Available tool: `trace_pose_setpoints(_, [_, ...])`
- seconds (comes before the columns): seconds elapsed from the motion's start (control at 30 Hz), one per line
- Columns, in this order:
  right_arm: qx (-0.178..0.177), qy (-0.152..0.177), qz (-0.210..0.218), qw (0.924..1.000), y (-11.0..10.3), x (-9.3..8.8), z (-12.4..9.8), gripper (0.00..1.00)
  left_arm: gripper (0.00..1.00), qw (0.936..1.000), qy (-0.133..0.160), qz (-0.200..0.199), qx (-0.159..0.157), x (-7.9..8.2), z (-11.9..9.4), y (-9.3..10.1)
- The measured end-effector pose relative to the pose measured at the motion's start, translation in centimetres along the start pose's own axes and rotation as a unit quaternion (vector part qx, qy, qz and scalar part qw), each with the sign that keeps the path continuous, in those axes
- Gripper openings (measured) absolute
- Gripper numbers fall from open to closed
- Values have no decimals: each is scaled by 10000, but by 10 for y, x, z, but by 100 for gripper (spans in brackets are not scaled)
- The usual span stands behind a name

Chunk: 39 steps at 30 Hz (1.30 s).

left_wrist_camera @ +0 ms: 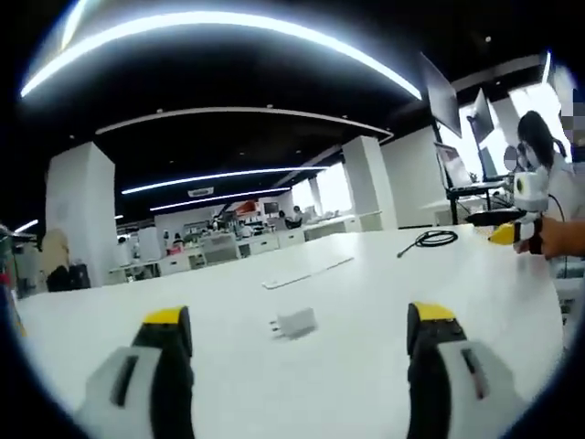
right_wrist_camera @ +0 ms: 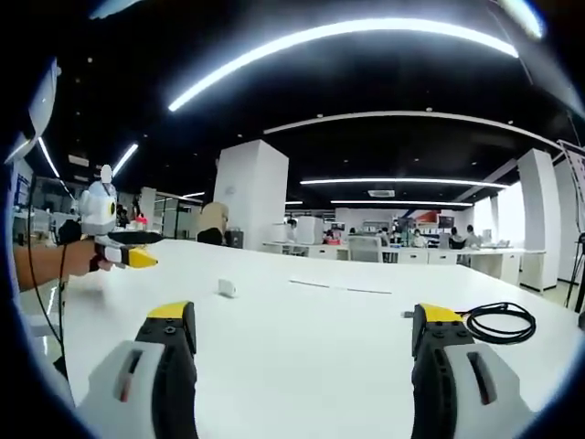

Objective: Plug the desk Type‑C cable into the charger adapter.

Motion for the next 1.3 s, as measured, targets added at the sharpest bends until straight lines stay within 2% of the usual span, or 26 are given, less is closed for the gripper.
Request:
trace_pose_setpoints(0.17, [9,-16,4,10000,-2,0,0,100,94,9999,-60,-5,-115,-2,7,-5])
trace_pose_setpoints(0.23, [15,-19,11,10000,-3,0,1,100,93,9998,-135,54,-155,-5,11,-8])
trace_pose_setpoints(0.57, [64,-35,10,10000,-12,1,2,100,90,9986,-295,279,-341,-5,27,-14])
trace_pose_setpoints(0.93, [63,-68,28,10000,-12,1,2,100,85,9964,-453,523,-486,-3,46,-34])
trace_pose_setpoints(1.3, [108,-83,62,9999,-12,-2,3,100,80,9912,-722,797,-775,-9,66,-39])
Point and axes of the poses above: the point that each gripper's makers call its tool centre point, and the gripper's own axes: z roughly forward along the fingers, y roughly to its right, x roughly out of its top, the point moved 7 cm from there along -z, roughly backward along the fingers
